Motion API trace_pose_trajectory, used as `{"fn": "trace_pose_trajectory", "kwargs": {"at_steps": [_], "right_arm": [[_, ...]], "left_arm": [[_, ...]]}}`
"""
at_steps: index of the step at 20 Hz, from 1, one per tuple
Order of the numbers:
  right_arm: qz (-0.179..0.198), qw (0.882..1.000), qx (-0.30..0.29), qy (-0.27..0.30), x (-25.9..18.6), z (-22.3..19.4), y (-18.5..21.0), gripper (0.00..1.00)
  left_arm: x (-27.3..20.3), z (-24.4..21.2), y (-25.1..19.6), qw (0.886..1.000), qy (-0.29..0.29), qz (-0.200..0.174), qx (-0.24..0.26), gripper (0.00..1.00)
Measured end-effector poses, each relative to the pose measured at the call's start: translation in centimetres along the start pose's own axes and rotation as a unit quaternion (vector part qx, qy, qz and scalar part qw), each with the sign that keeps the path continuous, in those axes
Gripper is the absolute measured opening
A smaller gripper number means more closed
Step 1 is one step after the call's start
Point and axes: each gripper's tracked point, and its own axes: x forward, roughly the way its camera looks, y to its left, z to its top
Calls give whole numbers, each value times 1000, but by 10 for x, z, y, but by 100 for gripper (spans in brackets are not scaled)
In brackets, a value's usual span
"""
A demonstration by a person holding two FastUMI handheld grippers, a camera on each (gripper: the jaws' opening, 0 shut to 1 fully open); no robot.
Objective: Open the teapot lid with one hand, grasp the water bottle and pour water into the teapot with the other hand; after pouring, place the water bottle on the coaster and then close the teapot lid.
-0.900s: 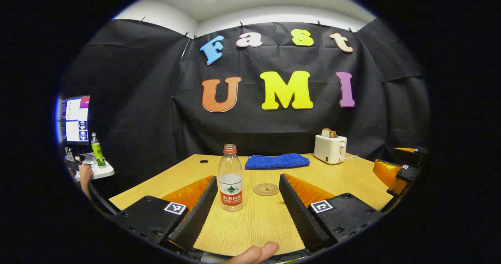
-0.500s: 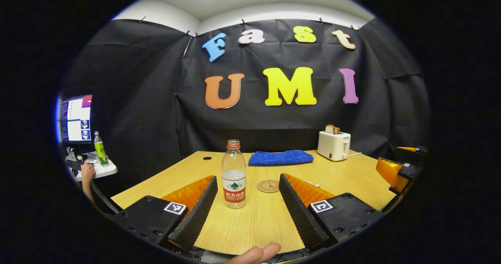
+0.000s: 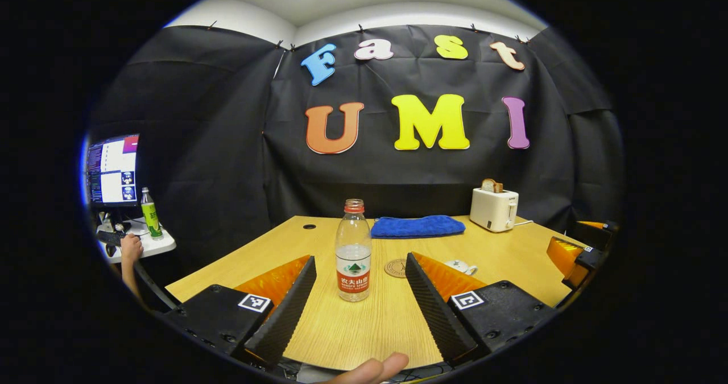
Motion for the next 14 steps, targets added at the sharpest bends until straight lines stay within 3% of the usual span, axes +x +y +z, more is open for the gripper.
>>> {"fn": "trace_pose_trajectory", "kwargs": {"at_steps": [9,14], "right_arm": [[52,998,10,41,67,-24,64,96],[63,997,-5,51,111,-39,97,95]], "left_arm": [[5,-4,40,999,13,32,-12,99],[12,-12,55,999,24,42,-25,99]]}}
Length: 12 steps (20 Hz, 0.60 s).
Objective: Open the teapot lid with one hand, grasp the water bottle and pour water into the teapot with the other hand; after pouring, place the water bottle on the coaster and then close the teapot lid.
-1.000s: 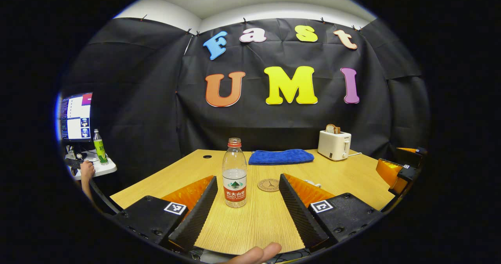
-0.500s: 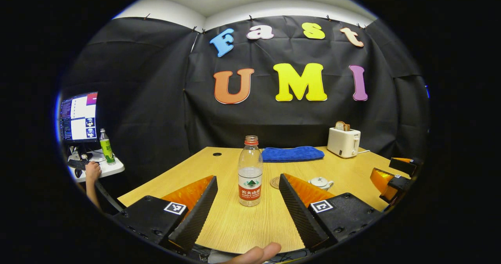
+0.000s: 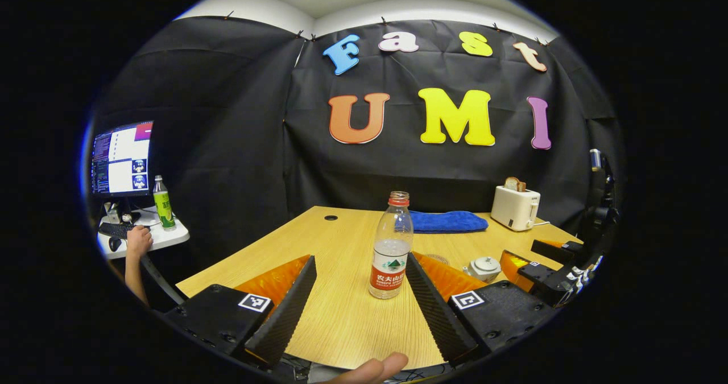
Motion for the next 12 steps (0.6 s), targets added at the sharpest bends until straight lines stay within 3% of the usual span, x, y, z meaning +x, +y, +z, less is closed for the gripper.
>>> {"fn": "trace_pose_trajectory", "kwargs": {"at_steps": [6,9,10,11,12], "right_arm": [[4,1000,-4,9,26,-6,17,91],[5,1000,-16,7,37,-4,21,75],[8,1000,-19,8,39,-5,24,66],[3,1000,-17,11,41,-6,22,66],[-1,1000,-12,16,43,-9,21,59]], "left_arm": [[6,-7,4,1000,11,5,-2,99],[8,-11,4,1000,15,4,-2,99],[8,-11,5,1000,17,5,-1,99],[8,-12,5,1000,17,6,0,99],[8,-11,6,1000,16,7,0,99]]}}
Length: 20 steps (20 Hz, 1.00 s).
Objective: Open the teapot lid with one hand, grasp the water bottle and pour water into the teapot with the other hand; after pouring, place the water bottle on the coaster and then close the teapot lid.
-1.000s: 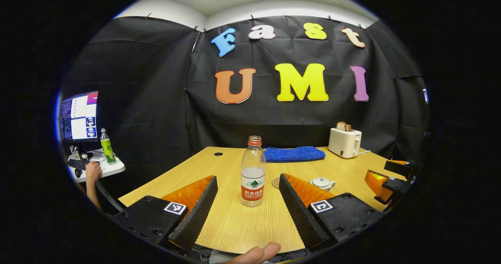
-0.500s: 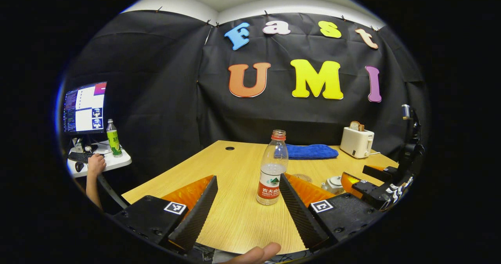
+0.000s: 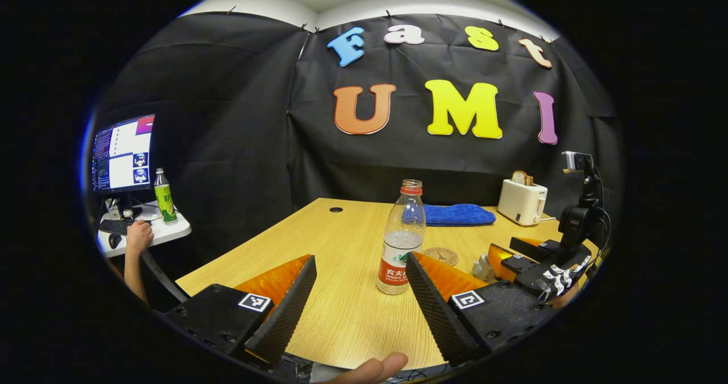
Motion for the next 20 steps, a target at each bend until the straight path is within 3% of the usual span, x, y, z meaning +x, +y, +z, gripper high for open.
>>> {"fn": "trace_pose_trajectory", "kwargs": {"at_steps": [1,2,5,6,7,11,12,20], "right_arm": [[3,1000,7,8,3,-3,1,55],[5,1000,13,9,5,-4,2,44],[9,1000,9,10,6,-3,4,41],[16,1000,7,10,7,-6,9,25],[21,1000,4,13,6,-6,13,21],[19,1000,7,13,8,-4,4,18],[21,1000,13,13,9,-5,3,4],[31,999,27,14,10,1,5,0]], "left_arm": [[0,1,0,1000,-1,0,0,99],[-1,2,0,1000,-2,-1,-2,99],[1,0,0,1000,-1,-1,-3,99],[2,0,0,1000,1,-1,-2,99],[2,-2,-1,1000,2,-2,-1,100],[3,-4,-3,1000,3,-6,-2,99],[4,-5,-4,1000,3,-8,-3,99],[17,-11,-18,999,-10,-42,-24,99]]}}
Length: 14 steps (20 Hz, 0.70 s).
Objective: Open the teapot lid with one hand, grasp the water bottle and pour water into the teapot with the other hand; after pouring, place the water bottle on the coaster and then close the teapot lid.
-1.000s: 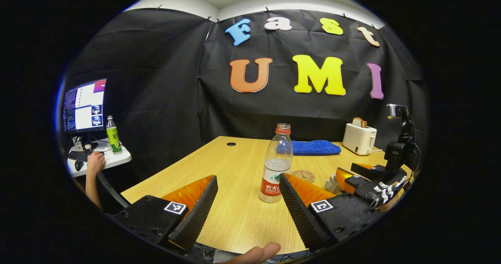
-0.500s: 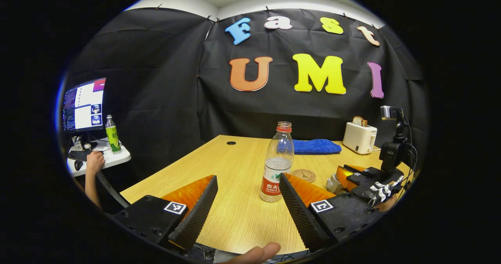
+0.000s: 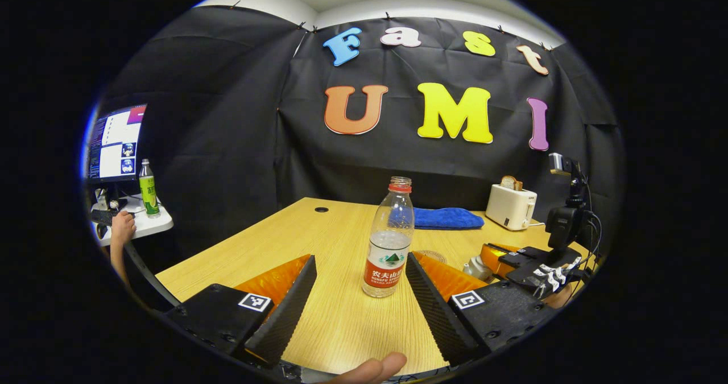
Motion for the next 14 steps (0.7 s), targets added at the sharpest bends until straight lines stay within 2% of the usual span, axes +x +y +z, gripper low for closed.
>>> {"fn": "trace_pose_trajectory", "kwargs": {"at_steps": [4,10,14], "right_arm": [[19,999,35,6,-7,11,-4,0],[10,999,19,-38,-33,50,-35,0],[4,998,6,-59,-56,61,-54,0]], "left_arm": [[10,-9,-7,1000,-2,-22,-4,99],[28,-24,-30,999,-3,-53,14,99],[50,-34,-34,998,-2,-57,33,99]]}}
